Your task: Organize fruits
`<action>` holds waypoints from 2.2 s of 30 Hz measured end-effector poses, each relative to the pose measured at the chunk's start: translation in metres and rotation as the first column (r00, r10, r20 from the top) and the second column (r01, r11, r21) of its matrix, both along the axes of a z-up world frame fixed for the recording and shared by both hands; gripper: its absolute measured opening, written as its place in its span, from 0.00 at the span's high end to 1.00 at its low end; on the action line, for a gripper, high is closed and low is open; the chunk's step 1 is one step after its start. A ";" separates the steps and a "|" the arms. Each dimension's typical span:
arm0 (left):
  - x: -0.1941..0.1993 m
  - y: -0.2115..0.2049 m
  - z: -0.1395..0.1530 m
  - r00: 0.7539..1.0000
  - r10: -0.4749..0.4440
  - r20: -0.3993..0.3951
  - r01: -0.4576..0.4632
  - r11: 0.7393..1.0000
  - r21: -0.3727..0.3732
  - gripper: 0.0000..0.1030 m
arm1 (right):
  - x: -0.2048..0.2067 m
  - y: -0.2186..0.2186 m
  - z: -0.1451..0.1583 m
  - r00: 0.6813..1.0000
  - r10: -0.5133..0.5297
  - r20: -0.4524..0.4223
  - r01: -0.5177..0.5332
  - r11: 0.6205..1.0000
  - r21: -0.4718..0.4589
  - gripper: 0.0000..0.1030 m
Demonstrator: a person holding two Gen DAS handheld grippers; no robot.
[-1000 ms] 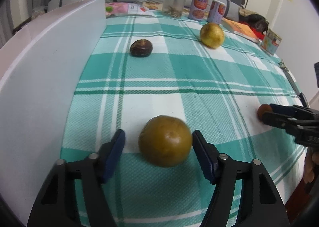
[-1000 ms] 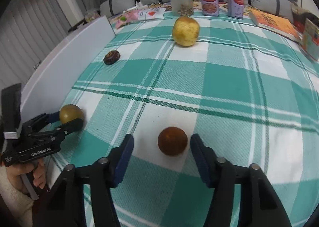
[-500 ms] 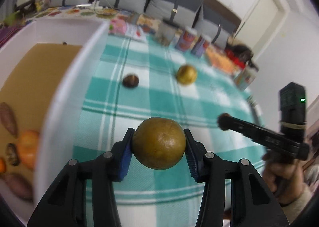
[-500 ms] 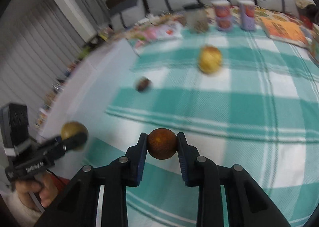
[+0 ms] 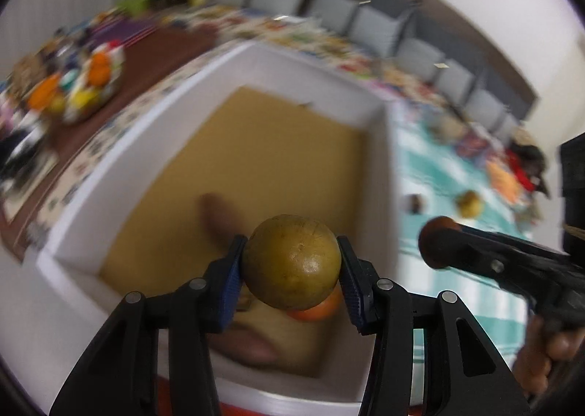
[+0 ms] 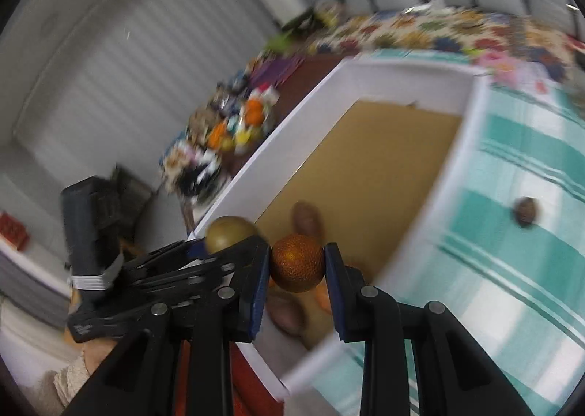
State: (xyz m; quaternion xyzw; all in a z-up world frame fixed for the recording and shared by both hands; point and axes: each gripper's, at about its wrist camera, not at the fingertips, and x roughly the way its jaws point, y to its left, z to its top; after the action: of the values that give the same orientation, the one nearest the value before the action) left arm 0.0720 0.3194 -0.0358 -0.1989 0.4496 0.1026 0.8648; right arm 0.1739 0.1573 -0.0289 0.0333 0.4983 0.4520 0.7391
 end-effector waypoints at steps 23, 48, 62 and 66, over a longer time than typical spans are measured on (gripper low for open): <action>-0.017 0.008 0.009 0.991 0.114 0.065 -0.120 0.987 0.106 0.10 | 0.010 0.023 -0.002 0.973 -0.085 0.216 0.115 0.985 -0.130 0.05; 0.061 -0.322 -0.097 0.866 -0.499 0.037 0.486 0.857 0.171 0.06 | -0.025 -0.373 -0.135 0.708 -0.573 0.412 0.701 0.643 -0.309 0.00; 0.079 -0.337 -0.139 0.872 -0.489 -0.009 0.475 0.844 0.248 0.05 | -0.008 -0.366 -0.157 0.719 -0.552 0.422 0.691 0.633 -0.349 0.00; 0.081 -0.337 -0.142 0.875 -0.483 -0.023 0.473 0.845 0.249 0.02 | -0.006 -0.368 -0.161 0.720 -0.559 0.411 0.691 0.630 -0.354 0.00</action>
State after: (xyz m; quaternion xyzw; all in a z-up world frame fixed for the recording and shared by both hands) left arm 0.1531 -0.0178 -0.1775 0.0263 0.4510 -0.0651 0.8898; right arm 0.1682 -0.2109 -0.1899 -0.0403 0.4487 0.0251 0.8924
